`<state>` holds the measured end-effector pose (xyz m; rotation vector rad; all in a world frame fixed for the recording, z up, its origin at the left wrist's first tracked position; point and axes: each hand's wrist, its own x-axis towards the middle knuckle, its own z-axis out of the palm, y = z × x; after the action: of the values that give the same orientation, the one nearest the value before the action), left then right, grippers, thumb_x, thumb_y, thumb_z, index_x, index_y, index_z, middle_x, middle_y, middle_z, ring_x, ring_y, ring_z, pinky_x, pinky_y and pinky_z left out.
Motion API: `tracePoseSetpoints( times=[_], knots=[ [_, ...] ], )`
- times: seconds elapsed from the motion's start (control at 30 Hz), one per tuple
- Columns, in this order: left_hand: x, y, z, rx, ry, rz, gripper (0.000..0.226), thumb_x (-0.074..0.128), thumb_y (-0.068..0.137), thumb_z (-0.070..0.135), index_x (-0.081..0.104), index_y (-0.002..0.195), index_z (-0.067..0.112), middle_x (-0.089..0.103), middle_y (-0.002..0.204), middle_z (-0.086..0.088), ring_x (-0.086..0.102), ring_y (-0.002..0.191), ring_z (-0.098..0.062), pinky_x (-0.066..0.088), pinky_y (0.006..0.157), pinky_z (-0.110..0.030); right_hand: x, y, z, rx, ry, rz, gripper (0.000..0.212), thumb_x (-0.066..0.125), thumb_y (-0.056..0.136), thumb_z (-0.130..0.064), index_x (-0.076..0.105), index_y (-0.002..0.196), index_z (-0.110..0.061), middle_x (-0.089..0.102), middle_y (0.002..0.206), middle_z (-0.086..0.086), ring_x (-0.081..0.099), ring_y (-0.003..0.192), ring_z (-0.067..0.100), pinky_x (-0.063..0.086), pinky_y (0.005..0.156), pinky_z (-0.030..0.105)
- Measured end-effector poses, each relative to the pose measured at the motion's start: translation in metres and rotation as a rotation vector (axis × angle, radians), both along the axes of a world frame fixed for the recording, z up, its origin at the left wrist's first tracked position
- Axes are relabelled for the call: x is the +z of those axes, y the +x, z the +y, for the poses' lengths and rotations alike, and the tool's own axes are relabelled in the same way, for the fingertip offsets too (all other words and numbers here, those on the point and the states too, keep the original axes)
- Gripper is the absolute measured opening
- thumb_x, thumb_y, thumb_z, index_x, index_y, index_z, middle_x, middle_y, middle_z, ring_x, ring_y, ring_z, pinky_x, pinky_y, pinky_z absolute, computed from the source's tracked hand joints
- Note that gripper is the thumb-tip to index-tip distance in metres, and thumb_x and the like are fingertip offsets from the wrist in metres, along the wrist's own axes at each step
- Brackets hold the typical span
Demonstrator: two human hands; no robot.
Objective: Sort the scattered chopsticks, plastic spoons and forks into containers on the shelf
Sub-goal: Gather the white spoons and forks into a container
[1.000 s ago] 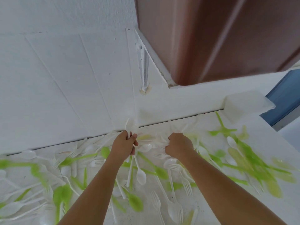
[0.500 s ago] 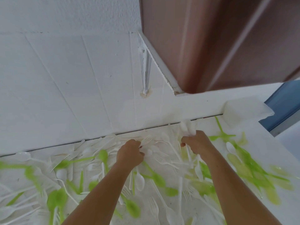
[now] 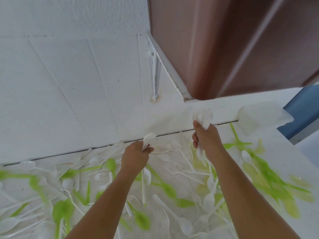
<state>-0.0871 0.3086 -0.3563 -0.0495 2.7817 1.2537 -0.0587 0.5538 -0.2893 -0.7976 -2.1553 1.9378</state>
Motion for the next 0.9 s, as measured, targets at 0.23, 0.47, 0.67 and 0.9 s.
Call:
tracePoseSetpoints(
  times=[0.23, 0.47, 0.67, 0.9],
  knots=[
    [0.008, -0.005, -0.015, 0.073, 0.286, -0.028, 0.042, 0.063, 0.101, 0.035, 0.048, 0.071, 0.009, 0.045, 0.074, -0.005, 0.04, 0.072, -0.022, 0.031, 0.057, -0.031, -0.048, 0.016, -0.023, 0.429, 0.731, -0.358, 0.012, 0.069, 0.081, -0.02, 0.065, 0.09, -0.014, 0.066, 0.091, 0.006, 0.067, 0.095, 0.027, 0.044, 0.071, 0.028],
    [0.026, 0.012, -0.021, 0.201, 0.517, 0.08, 0.031, 0.053, 0.106, 0.042, 0.061, 0.094, 0.014, 0.075, 0.076, 0.004, 0.068, 0.072, -0.009, 0.052, 0.074, -0.025, -0.084, 0.03, -0.053, 0.411, 0.983, -0.358, 0.03, 0.069, 0.088, -0.042, 0.071, 0.107, -0.019, 0.072, 0.103, 0.003, 0.07, 0.1, 0.03, 0.048, 0.073, 0.03],
    [0.033, 0.009, -0.038, 0.154, 0.768, -0.216, 0.036, 0.056, 0.104, 0.048, 0.051, 0.096, 0.013, 0.046, 0.066, -0.004, 0.038, 0.043, -0.015, 0.035, 0.045, -0.027, -0.071, 0.025, -0.058, 0.511, 1.056, -0.331, 0.03, 0.064, 0.087, -0.03, 0.068, 0.114, -0.017, 0.065, 0.111, 0.003, 0.066, 0.109, 0.029, 0.053, 0.084, 0.034],
    [0.022, 0.018, -0.064, -0.025, 0.656, -0.49, 0.029, 0.068, 0.098, 0.016, 0.042, 0.085, 0.018, 0.036, 0.064, 0.002, 0.027, 0.05, -0.012, 0.02, 0.043, -0.022, -0.033, 0.027, -0.017, 0.222, 0.455, -0.225, 0.013, 0.068, 0.069, -0.006, 0.069, 0.08, -0.013, 0.069, 0.071, -0.001, 0.061, 0.064, 0.021, 0.042, 0.055, 0.027]
  ],
)
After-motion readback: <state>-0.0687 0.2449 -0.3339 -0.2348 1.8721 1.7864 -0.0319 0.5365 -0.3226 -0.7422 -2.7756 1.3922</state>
